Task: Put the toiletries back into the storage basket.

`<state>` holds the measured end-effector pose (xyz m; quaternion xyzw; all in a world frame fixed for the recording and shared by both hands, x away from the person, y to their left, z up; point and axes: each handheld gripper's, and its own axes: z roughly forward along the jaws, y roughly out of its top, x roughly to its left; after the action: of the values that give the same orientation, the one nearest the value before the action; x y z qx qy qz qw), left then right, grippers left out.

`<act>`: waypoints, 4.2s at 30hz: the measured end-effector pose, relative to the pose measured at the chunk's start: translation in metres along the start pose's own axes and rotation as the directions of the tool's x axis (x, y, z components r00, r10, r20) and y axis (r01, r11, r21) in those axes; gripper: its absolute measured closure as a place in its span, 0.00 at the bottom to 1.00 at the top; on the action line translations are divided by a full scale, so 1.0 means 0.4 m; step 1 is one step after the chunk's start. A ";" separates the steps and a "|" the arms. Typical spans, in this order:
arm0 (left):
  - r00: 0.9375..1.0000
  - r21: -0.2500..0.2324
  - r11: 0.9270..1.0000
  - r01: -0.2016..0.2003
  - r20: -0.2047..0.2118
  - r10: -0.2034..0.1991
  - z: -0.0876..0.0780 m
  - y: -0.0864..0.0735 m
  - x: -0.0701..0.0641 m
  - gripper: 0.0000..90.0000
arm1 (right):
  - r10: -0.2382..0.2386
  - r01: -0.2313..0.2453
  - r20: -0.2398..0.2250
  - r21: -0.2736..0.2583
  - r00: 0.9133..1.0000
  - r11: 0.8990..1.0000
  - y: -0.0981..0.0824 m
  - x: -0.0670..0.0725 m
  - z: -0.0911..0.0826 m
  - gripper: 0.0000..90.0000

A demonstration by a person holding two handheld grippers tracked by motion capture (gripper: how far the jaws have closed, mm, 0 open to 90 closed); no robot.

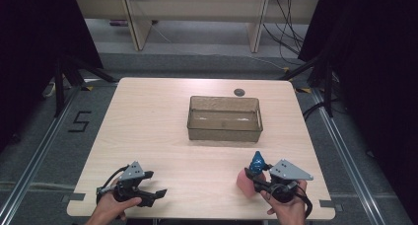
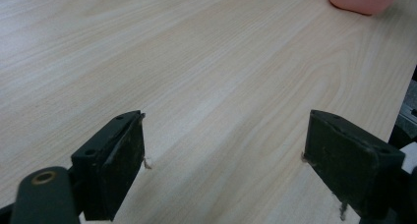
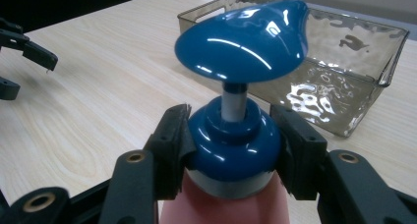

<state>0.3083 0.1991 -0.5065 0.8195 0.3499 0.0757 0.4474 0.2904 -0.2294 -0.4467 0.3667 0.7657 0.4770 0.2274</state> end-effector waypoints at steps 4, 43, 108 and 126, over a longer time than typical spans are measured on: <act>1.000 0.007 1.000 -0.001 0.006 0.001 -0.001 0.000 -0.001 0.17 | 0.006 -0.006 0.012 0.027 1.000 1.000 0.005 0.011 -0.005 0.59; 1.000 0.006 1.000 0.003 -0.001 -0.003 -0.004 -0.006 0.002 0.17 | 0.022 -0.018 0.069 -0.055 0.997 0.998 0.183 -0.094 0.037 0.59; 1.000 0.001 1.000 0.008 -0.013 -0.008 -0.009 -0.004 0.009 0.17 | 0.104 -0.091 0.139 -0.096 0.985 0.991 0.333 -0.242 0.198 0.59; 1.000 0.001 1.000 0.016 -0.003 -0.016 -0.010 -0.006 0.011 0.17 | 0.134 -0.121 0.158 -0.087 0.978 0.989 0.320 -0.280 0.252 0.59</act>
<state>0.3085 0.2056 -0.5069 0.8168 0.3571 0.0735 0.4471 0.4753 -0.2244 -0.3765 0.4439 0.7006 0.4879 0.2722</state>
